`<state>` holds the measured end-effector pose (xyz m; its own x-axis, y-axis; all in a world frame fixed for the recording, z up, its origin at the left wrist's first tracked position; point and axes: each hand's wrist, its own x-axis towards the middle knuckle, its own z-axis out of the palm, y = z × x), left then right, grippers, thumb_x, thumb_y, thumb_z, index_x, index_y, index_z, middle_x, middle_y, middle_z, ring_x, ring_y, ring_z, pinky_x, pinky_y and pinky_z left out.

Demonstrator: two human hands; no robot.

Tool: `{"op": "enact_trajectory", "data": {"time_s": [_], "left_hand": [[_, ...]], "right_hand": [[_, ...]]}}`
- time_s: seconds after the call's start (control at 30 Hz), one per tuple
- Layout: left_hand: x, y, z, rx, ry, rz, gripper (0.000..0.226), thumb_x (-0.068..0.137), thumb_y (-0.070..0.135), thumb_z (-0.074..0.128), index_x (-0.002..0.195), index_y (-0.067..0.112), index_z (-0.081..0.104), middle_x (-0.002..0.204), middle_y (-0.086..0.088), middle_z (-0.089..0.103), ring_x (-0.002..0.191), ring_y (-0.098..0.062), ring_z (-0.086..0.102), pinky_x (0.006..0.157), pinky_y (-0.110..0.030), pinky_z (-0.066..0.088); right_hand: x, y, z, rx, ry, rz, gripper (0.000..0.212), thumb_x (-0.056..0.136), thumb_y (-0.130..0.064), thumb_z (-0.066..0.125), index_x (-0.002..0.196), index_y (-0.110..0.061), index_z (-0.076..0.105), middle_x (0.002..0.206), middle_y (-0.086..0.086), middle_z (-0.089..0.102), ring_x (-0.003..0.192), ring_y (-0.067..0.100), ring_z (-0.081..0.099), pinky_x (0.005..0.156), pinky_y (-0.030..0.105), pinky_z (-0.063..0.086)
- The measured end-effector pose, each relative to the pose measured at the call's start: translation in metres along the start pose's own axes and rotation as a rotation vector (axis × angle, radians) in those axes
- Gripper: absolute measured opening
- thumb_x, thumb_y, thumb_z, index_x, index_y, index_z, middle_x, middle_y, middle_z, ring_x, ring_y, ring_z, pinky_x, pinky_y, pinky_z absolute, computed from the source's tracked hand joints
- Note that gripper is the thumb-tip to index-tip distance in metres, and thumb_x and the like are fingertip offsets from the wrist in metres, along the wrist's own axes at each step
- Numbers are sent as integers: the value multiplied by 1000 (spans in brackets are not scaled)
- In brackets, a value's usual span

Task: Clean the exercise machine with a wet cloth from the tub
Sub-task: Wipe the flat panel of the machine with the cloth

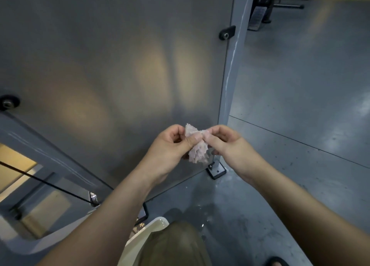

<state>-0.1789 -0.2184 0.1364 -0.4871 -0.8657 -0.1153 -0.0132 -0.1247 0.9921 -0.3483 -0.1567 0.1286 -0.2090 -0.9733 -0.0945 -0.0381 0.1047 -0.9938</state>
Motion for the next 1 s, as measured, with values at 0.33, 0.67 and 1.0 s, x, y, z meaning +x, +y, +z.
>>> {"op": "enact_trajectory", "data": {"time_s": [0.33,0.67,1.0], "left_hand": [[-3,2,-18,-81,-6,-116,29,87,25,79,93,-1,69,80,-30,65,71,-42,61,74,-63,49],[6,18,-1,-117,134,-124,18,98,2,63,112,14,62,90,-8,74,66,-15,68,61,-31,52],[14,31,-4,56,-28,52,54,83,-9,70,128,20,65,106,-10,71,96,-18,62,91,-28,52]], "right_hand": [[6,-10,-11,331,300,82,20,106,-10,53,86,-13,47,76,9,63,63,19,61,70,36,59],[2,-3,-7,-257,312,-140,8,99,-23,60,102,-31,61,110,-13,57,93,-2,58,78,12,43],[8,-8,2,112,55,-150,21,97,2,62,104,-16,72,86,-1,75,72,14,68,68,25,55]]}}
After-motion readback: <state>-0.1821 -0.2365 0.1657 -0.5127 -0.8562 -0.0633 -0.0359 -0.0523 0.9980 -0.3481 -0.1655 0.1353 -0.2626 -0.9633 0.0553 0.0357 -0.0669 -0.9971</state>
